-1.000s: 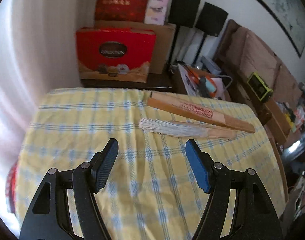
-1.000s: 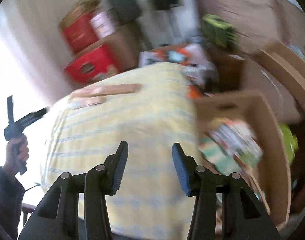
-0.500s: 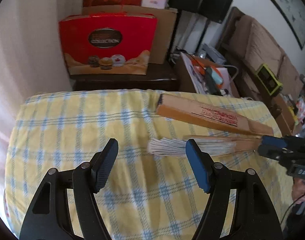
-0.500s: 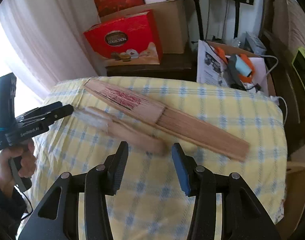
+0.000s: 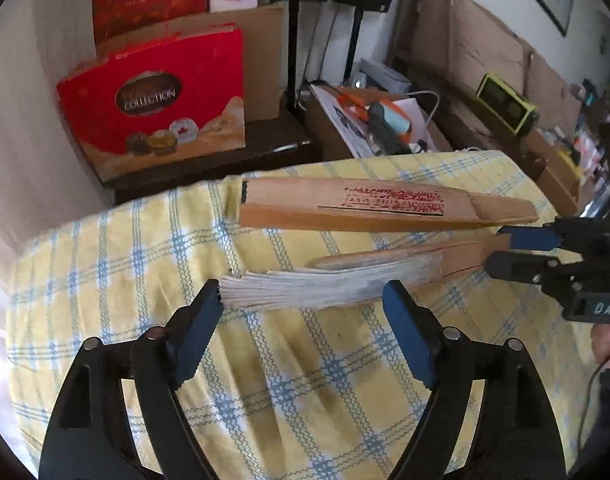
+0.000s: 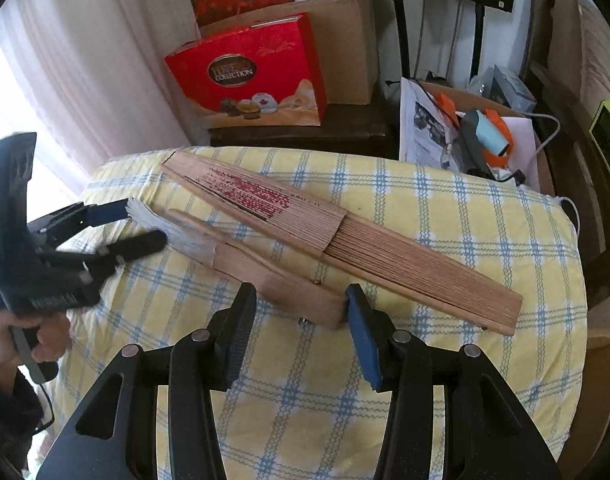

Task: Organize objects
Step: 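Grasp the white paper fan with the left gripper while the right gripper grips its wooden end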

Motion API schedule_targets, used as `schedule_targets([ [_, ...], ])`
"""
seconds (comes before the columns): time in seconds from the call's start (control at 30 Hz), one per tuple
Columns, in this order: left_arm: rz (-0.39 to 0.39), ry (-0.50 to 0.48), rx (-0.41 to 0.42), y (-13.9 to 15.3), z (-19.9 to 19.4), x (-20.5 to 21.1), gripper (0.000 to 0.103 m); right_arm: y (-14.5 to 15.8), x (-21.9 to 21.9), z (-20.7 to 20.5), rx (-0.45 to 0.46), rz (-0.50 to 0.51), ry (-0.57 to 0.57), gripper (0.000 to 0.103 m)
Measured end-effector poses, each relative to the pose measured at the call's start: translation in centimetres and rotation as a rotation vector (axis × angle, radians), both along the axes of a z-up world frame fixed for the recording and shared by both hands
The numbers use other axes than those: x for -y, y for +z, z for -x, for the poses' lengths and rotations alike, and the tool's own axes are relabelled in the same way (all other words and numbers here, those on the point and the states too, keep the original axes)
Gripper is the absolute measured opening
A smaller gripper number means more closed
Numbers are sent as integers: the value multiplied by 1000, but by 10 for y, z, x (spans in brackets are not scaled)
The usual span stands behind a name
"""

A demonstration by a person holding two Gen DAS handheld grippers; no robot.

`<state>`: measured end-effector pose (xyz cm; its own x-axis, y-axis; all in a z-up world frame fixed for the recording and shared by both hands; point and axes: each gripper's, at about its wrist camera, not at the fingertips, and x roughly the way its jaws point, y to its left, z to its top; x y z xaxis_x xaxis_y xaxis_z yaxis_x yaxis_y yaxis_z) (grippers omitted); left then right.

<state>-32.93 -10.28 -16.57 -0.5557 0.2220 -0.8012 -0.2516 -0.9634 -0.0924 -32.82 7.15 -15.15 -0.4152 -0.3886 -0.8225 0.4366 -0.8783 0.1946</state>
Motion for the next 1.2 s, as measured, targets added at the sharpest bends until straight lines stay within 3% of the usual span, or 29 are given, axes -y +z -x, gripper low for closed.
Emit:
schedule_targets([
  [0.13,-38,19,-4,7,-6,2,62,3,-8,-1,6,34,-28,47],
  [0.37,-14,16,-51,40,-36,-7,60,31,-14,-20,-81,0,-37,45],
  [0.63,-108,108,-143,112,-87,-2,60,97,-11,-76,-240,-56,-33,45],
  [0.9,-41,131,-297,185,-149,-19,61,160,-27,-141,-373,1,-74,45],
  [1.07,8,116,-347,200,-190,-44,61,179,-47,-181,-406,33,-97,45],
  [1.2,53,103,-349,194,-215,-72,61,178,-69,-206,-402,50,-131,45],
])
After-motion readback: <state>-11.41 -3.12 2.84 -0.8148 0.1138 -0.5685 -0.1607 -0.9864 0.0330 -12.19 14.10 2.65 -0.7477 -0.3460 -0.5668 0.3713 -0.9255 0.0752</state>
